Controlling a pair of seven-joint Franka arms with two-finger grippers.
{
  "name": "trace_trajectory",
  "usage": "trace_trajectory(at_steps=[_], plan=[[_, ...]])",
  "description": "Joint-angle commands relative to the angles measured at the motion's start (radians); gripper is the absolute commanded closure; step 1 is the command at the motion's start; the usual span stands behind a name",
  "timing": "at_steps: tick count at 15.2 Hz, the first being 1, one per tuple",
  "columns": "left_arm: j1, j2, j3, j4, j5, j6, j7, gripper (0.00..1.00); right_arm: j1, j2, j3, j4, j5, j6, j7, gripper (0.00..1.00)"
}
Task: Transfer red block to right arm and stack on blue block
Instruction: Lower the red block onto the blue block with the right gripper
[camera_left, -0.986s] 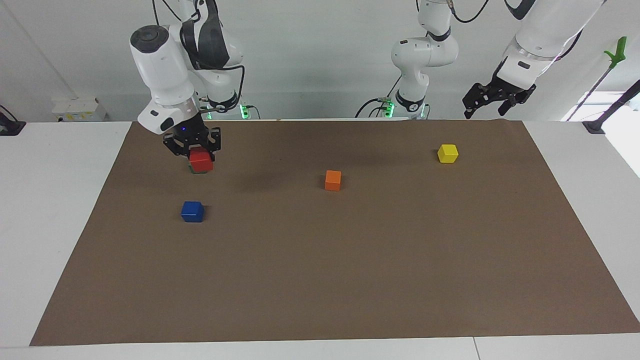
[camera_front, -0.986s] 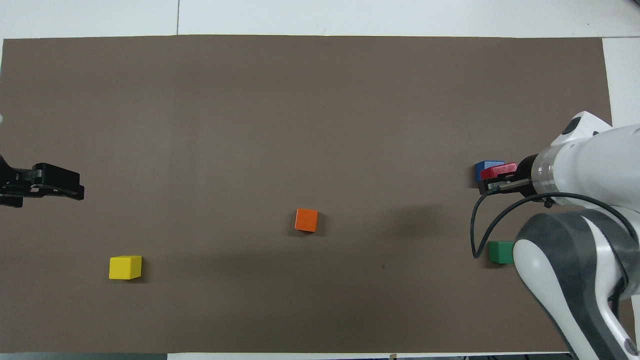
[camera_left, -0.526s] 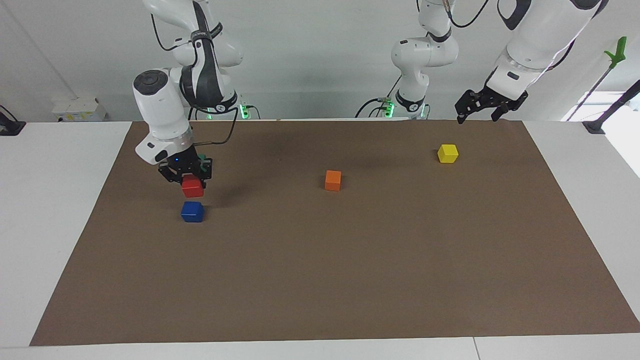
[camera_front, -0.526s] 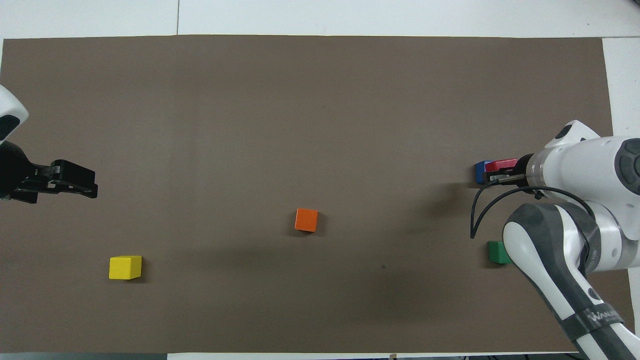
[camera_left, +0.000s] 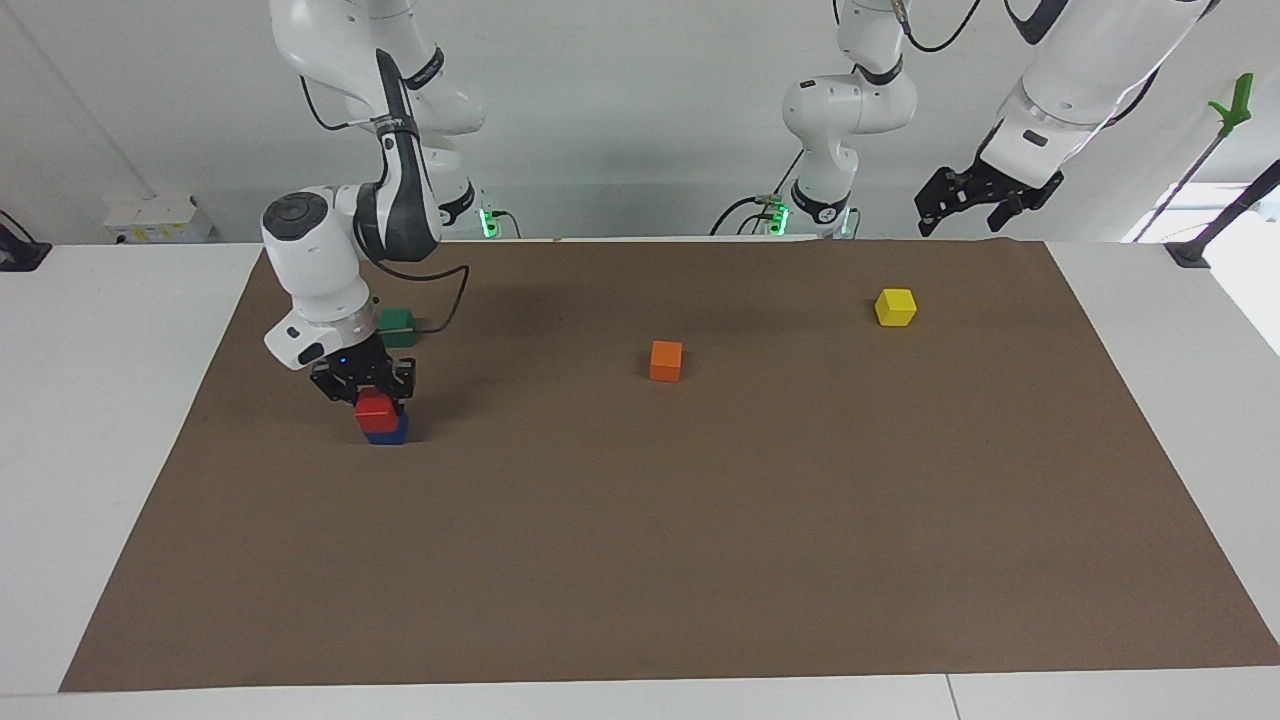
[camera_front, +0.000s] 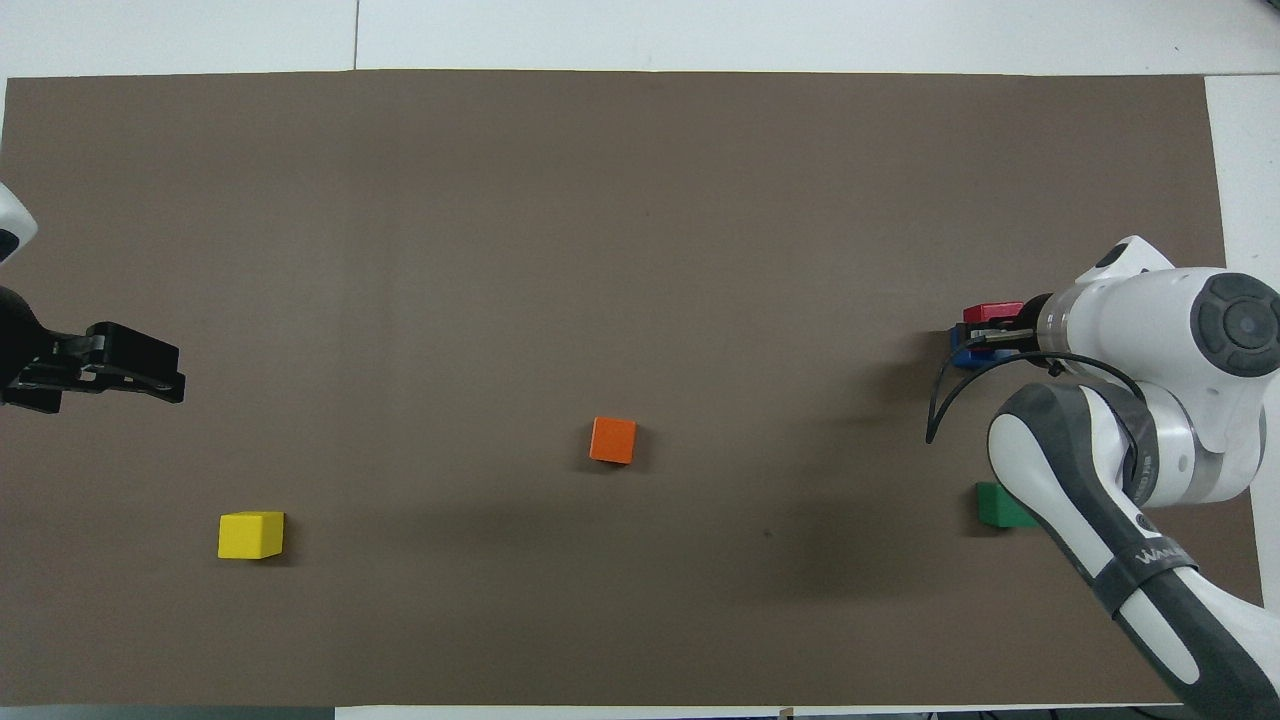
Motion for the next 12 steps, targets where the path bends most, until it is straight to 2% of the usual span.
trace_trajectory(at_steps=[1, 7, 9, 10, 11, 12], plan=[[0.003, -0.001, -0.003, 0.021, 0.015, -0.017, 0.002, 0.0, -0.01, -0.001, 0.01, 0.0, -0.02, 0.014, 0.033, 1.0], [-0.002, -0.015, 0.0, -0.001, 0.015, -0.016, 0.004, 0.0, -0.027, -0.001, 0.008, -0.002, 0.0, 0.012, 0.039, 1.0], [-0.005, -0.013, 0.0, -0.006, 0.015, 0.022, 0.007, 0.0, -0.03, -0.001, 0.008, -0.002, 0.002, 0.012, 0.039, 1.0], [-0.005, -0.013, -0.001, -0.013, 0.015, 0.067, 0.008, 0.0, -0.032, -0.001, 0.008, -0.002, 0.009, 0.012, 0.041, 0.91], [-0.003, -0.015, -0.001, -0.024, 0.014, 0.098, 0.014, 0.0, -0.03, 0.001, 0.008, -0.002, 0.035, 0.011, 0.042, 0.87], [-0.003, -0.015, -0.001, -0.03, 0.014, 0.104, 0.016, 0.0, -0.029, -0.001, 0.008, -0.002, 0.051, 0.009, 0.042, 0.87]])
